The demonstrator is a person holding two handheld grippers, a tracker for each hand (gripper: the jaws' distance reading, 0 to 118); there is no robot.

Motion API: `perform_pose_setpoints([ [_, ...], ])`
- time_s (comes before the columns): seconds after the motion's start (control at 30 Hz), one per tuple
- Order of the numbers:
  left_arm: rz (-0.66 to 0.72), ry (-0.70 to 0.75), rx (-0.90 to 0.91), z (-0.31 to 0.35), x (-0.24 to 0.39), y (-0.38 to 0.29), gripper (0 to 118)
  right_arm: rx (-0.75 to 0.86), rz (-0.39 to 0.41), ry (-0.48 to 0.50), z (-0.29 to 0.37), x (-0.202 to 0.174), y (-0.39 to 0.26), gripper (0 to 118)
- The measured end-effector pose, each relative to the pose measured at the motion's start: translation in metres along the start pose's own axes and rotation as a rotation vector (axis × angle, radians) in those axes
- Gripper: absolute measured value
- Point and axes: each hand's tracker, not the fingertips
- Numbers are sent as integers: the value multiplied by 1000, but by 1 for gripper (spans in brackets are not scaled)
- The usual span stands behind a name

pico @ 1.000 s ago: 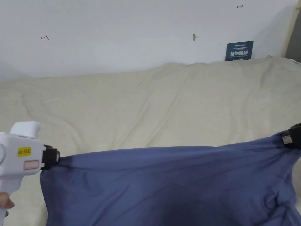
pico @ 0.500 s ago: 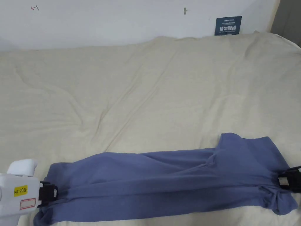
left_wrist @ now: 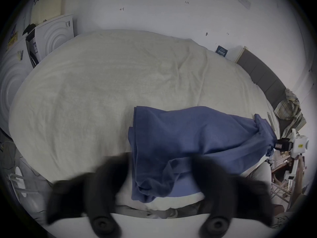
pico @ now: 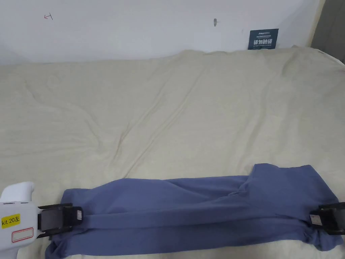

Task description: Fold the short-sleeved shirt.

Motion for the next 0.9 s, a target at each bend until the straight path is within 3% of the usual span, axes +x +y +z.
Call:
perform_pose_setpoints([
  [0.13,68,-19,77,19,-3,5,115,107,8,-20,27,-15,2,96],
  [0.2,104,-35,103,27,-4,10,115,251,23,2,49,-31,6,96],
  [0.37,108,-55,145,42,-3,7,82,413,-79,259,60,-52,28,90],
  [0.4,107,-36,143,44,-5,2,61,429,-82,283,56,-60,30,77],
  [0.43,90,-37,130,42,-7,1,38,422,-77,295,50,-72,34,55],
  [0.47,69,-49,119,40,-10,-2,16,409,-75,278,42,-82,37,24],
  [0.5,82,-48,122,38,-14,-6,10,402,-84,282,33,-90,40,11],
  [0.57,120,-67,99,37,-26,-18,0,368,-129,369,19,-106,42,2],
  [0.63,183,-103,91,35,-40,-26,0,337,-166,403,4,-123,42,0],
  [0.77,230,-96,88,38,-62,-37,0,258,-92,410,-21,-160,38,0],
  [0.9,271,-124,107,35,-76,-35,0,204,-93,427,-40,-183,36,0],
])
